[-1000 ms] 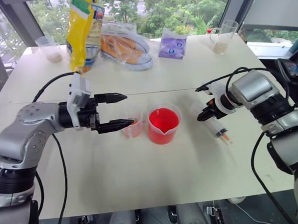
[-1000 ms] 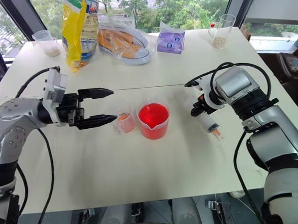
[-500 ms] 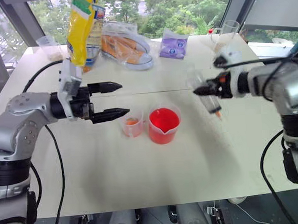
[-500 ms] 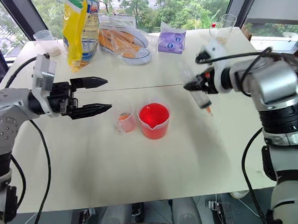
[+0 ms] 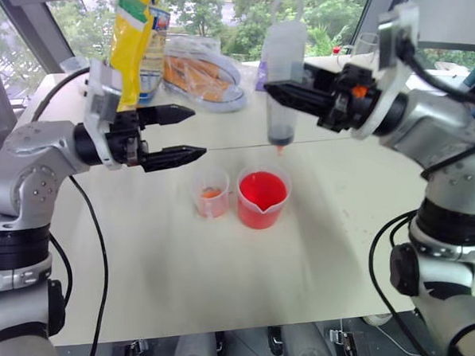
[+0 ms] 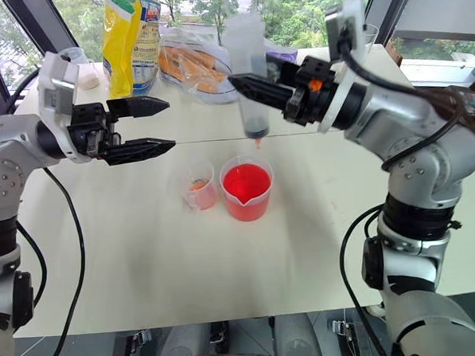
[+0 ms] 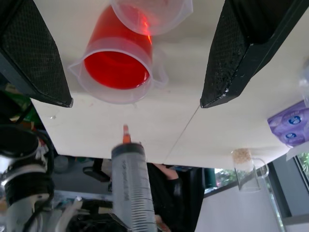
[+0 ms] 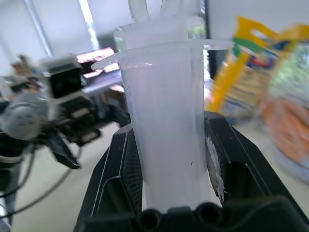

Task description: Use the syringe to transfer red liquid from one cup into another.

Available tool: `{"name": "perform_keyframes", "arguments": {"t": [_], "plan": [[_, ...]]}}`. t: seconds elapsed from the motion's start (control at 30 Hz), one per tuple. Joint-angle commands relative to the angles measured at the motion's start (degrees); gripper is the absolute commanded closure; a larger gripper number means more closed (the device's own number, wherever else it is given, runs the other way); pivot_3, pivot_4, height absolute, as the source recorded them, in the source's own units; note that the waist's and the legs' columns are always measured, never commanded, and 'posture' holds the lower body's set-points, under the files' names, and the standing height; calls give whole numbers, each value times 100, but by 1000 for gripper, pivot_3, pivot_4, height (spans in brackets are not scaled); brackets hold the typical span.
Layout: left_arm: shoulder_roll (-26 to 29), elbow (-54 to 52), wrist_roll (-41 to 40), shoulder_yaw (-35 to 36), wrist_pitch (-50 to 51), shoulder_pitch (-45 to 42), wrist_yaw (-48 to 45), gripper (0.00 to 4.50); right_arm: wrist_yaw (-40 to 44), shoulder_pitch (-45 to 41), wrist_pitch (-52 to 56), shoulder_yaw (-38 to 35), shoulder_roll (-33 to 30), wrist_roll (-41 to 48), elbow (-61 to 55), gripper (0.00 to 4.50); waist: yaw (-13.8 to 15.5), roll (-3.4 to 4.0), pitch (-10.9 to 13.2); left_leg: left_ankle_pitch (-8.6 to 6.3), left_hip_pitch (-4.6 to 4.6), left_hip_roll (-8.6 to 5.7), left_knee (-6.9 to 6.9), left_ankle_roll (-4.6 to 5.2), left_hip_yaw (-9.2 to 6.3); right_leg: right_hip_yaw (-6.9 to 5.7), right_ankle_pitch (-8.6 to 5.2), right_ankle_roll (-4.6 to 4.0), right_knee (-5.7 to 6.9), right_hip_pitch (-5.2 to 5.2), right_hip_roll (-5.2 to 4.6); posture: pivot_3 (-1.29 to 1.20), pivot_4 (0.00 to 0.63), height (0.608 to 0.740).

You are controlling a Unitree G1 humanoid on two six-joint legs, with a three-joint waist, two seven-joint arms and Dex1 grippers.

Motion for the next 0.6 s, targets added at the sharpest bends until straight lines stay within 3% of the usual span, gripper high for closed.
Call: {"name": "perform_keyframes", "arguments": {"t": [0.03, 0.23, 0.6], "plan": [[-13, -56, -133, 39, 176, -298, -5, 129, 155, 387, -820, 339, 106, -197, -178, 3094, -5, 0, 0, 0, 0, -1, 0, 0, 0, 0, 1, 1, -1, 2, 0, 0, 150, 740], [-236, 31, -133, -102, 432, -737, 73, 129, 314, 1176, -1952, 935, 356, -727, 139, 3094, -15, 0, 0, 1, 3, -2, 1, 0, -2, 0, 1, 3, 1, 3, 3, 0, 150, 740], [-615, 478, 75, -335, 326, -1088, 19, 129, 260, 1642, -2539, 1367, 407, -982, 123, 3094, -6, 1, 0, 4, 9, 0, 2, -5, -2, 2, 1, 3, 5, 5, 6, 0, 150, 740]]}}
